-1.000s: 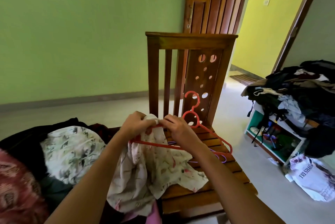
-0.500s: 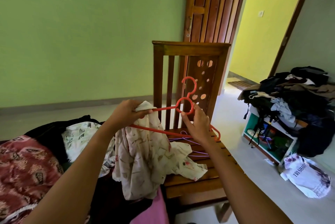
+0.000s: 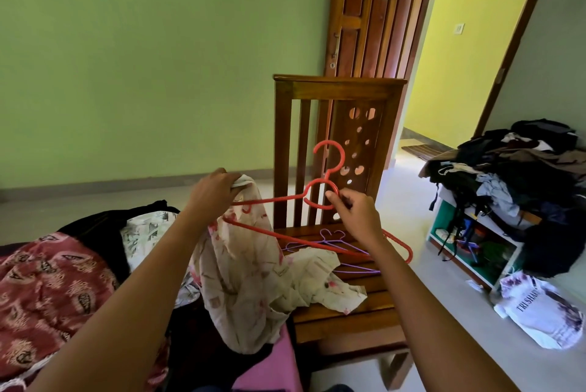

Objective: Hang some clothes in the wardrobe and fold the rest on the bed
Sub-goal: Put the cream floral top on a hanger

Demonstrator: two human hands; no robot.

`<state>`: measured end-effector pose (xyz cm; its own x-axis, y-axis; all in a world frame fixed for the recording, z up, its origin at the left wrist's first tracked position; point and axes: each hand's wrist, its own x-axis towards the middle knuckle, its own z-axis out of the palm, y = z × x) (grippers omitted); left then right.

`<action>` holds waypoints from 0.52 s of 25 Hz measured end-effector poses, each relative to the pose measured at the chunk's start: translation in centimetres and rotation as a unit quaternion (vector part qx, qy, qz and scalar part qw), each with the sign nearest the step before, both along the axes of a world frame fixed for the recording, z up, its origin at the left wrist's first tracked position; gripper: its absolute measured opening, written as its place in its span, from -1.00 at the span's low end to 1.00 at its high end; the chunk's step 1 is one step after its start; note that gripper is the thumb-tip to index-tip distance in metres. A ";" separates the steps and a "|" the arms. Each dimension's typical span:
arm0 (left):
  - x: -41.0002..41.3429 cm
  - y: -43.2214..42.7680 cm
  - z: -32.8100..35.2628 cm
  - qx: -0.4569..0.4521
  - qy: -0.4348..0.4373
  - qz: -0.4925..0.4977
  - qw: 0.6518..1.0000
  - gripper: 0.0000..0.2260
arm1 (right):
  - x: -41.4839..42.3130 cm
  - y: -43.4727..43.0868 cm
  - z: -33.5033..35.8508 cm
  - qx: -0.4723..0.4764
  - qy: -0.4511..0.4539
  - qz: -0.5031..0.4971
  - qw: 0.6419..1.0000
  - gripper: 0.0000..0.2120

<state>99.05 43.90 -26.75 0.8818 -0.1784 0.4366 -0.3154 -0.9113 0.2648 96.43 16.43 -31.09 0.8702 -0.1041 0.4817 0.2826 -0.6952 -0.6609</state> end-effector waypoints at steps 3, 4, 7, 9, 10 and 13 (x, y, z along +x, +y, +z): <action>0.0 -1.6 0.4 -0.023 -0.025 0.024 0.999 -0.79 | 0.0 1.6 0.7 -0.001 0.002 0.002 1.000 -0.71; -0.3 -2.3 0.6 -0.033 -0.033 0.026 0.999 -0.80 | -0.1 2.3 0.8 -0.010 0.007 0.001 1.000 -0.71; -1.3 -5.0 1.2 -0.113 -0.040 -0.074 0.990 -0.82 | -0.1 4.0 0.5 0.039 0.004 -0.012 0.999 -0.69; -2.0 -6.1 1.2 -0.116 -0.045 -0.110 0.986 -0.77 | -0.1 4.3 0.6 0.071 -0.016 -0.026 0.997 -0.68; -2.0 -6.1 1.2 -0.081 -0.064 -0.097 0.990 -0.71 | -0.1 4.1 0.8 0.073 -0.033 -0.027 0.996 -0.70; -1.4 -5.6 1.4 0.027 -0.072 -0.081 0.994 -0.51 | -0.1 3.4 1.4 0.061 -0.072 -0.014 0.995 -0.69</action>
